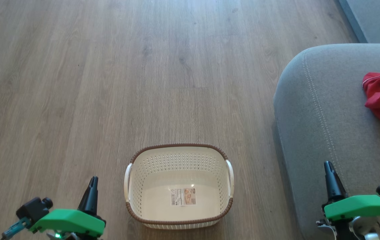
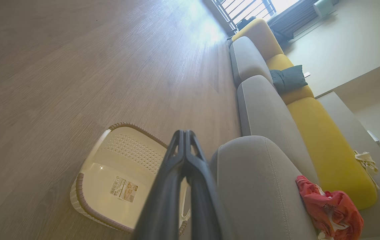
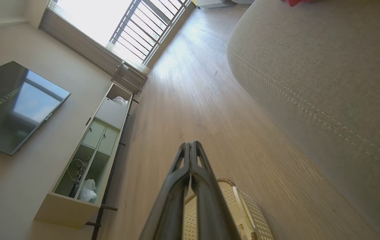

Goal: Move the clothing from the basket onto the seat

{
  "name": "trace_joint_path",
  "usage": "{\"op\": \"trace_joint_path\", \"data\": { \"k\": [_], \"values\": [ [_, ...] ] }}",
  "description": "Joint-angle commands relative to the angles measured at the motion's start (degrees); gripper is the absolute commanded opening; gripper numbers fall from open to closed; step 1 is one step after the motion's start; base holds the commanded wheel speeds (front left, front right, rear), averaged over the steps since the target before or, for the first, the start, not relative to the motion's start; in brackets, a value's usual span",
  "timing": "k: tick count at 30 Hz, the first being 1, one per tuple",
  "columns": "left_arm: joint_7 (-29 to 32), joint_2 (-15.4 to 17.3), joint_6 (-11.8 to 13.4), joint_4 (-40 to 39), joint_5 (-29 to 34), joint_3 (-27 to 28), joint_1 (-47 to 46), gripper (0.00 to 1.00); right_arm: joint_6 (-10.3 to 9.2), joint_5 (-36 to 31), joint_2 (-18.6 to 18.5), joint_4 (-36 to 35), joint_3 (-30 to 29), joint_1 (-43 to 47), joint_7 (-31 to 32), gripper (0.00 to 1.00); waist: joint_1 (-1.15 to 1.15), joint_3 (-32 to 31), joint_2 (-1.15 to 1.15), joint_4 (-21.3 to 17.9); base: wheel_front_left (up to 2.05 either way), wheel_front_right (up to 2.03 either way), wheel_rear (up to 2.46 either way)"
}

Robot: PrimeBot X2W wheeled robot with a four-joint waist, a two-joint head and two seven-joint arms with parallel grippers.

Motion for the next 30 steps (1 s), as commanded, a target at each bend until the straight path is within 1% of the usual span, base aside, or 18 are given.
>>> {"op": "trace_joint_path", "data": {
  "k": [1,30],
  "values": [
    [0.24,0.26,-0.47,-1.78,-1.29,1.35,-3.27,0.00,-0.01,1.40,-0.46,-1.92,0.31,-3.08,0.39,0.00,0.00,0.00,0.00,-0.01,0.00,0.00,0.00],
    [5.20,0.23,-1.70,-1.89,-20.80,4.80,-5.74,0.00,-0.01,20.68,-0.64,-1.93,-0.37,-5.35,5.36,0.00,0.00,0.14,0.00,-0.60,0.00,0.00,0.00]
  ]
}}
